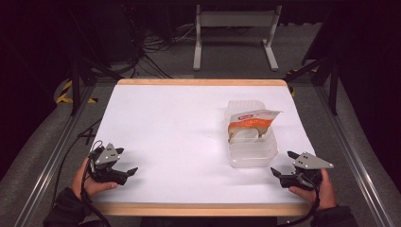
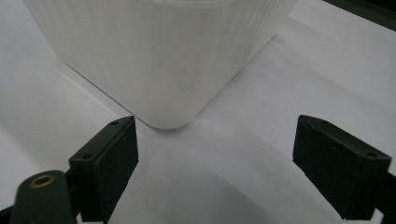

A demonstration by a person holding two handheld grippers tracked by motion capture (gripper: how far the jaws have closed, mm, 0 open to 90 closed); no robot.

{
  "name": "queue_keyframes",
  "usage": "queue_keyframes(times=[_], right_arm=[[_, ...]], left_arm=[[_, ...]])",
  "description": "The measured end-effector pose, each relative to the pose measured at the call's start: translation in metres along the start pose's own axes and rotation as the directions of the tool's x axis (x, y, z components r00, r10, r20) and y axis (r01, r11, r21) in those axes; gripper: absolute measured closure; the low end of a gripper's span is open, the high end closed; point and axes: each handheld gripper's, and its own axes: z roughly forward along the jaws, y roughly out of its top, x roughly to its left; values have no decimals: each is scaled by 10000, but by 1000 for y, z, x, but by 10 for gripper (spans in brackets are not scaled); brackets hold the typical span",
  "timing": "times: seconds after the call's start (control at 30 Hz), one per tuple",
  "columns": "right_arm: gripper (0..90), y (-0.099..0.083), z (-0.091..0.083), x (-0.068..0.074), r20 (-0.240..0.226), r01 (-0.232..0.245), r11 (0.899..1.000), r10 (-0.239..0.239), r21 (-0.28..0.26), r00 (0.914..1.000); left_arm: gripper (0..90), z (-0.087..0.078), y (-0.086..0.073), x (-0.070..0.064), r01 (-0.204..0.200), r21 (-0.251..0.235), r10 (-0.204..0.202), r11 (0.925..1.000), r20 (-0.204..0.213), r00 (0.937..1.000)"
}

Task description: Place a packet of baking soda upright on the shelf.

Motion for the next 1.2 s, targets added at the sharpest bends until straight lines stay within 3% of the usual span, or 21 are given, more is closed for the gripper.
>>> queue_keyframes(times=[0.17, 0.3, 0.43, 0.57, 0.73, 0.9, 1.03, 1.2], right_arm=[[149, 1, 0, -1, -75, -25, 10000, 24, -52, 10000], [147, 1, 2, -1, -202, 10, 10000, -11, -48, 9998], [144, 1, 4, -3, -238, -59, 10000, 57, -57, 9997], [142, 0, 5, -6, -190, -147, 9999, 146, -49, 9997], [142, -1, 3, -8, -51, -161, 9998, 160, -121, 9999], [142, 0, 3, -8, 40, -183, 9997, 183, -180, 9998], [143, 0, 1, -9, 234, -226, 9996, 230, -180, 9995], [144, 0, 2, -8, 236, -256, 9995, 260, -159, 9994]], left_arm=[[125, -9, -11, 3, 375, -388, -389, 9985, -373, 9985], [119, -16, -23, 9, 835, -768, -901, 9935, -864, 9922], [115, -26, -39, 18, 1826, -1533, -2011, 9711, -1150, 9728], [113, -31, -44, 23, 2146, -1775, -2391, 9604, -1303, 9622], [108, -30, -42, 21, 1948, -1737, -2199, 9653, -1394, 9655], [105, -28, -41, 22, 2037, -1809, -2280, 9622, -1256, 9655], [101, -22, -39, 18, 1731, -1549, -1919, 9727, -1159, 9745], [99, -20, -39, 16, 1761, -1504, -1927, 9728, -1038, 9757]])
